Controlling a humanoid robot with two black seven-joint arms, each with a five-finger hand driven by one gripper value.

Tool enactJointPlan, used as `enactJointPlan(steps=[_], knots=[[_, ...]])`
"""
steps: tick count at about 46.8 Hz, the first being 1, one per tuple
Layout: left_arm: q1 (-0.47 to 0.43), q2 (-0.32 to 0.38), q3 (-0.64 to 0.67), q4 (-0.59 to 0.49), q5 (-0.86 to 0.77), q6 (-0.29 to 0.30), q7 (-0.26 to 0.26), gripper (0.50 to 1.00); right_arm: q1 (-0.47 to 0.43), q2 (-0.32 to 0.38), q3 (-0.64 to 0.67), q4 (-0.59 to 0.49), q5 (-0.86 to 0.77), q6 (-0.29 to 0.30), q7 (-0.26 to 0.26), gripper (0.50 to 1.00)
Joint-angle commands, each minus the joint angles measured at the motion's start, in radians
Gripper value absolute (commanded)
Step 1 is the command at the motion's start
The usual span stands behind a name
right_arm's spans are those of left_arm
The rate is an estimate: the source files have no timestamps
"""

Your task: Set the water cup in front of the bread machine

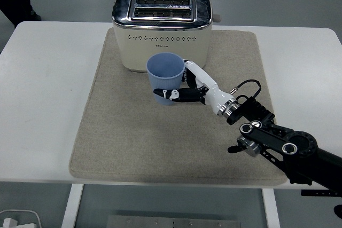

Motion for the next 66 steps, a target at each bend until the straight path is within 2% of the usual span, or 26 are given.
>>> enactJointPlan(steps=[1, 6, 21, 22, 25, 30, 31, 66], knots=[[0.000, 0.000, 0.000, 0.001, 0.000, 0.000, 0.000, 0.999, 0.003, 0.039, 0.009, -0.051, -0.001, -0.003, 0.007, 0.500], [0.000, 0.000, 0.000, 0.001, 0.000, 0.000, 0.000, 0.999, 0.016, 0.086, 0.008, -0.100, -0.004, -0.009, 0.012, 0.500], [0.000, 0.000, 0.000, 0.001, 0.000, 0.000, 0.000, 0.999, 0.021, 0.086, 0.008, -0.142, -0.004, -0.026, 0.027, 0.500], [0.000, 0.000, 0.000, -0.001, 0.000, 0.000, 0.000, 0.999, 0.021, 0.086, 0.008, -0.142, -0.004, -0.027, 0.027, 0.515], [0.000, 0.000, 0.000, 0.001, 0.000, 0.000, 0.000, 0.999, 0.019, 0.086, 0.008, -0.142, -0.004, -0.027, 0.027, 0.680], [0.000, 0.000, 0.000, 0.001, 0.000, 0.000, 0.000, 0.999, 0.012, 0.086, 0.005, -0.140, -0.004, -0.023, 0.030, 0.915], [0.000, 0.000, 0.000, -0.001, 0.000, 0.000, 0.000, 0.999, 0.012, 0.086, 0.003, -0.140, -0.004, -0.023, 0.033, 0.925], [0.000, 0.000, 0.000, -0.001, 0.000, 0.000, 0.000, 0.999, 0.019, 0.086, -0.005, -0.140, -0.004, -0.023, 0.044, 0.926]])
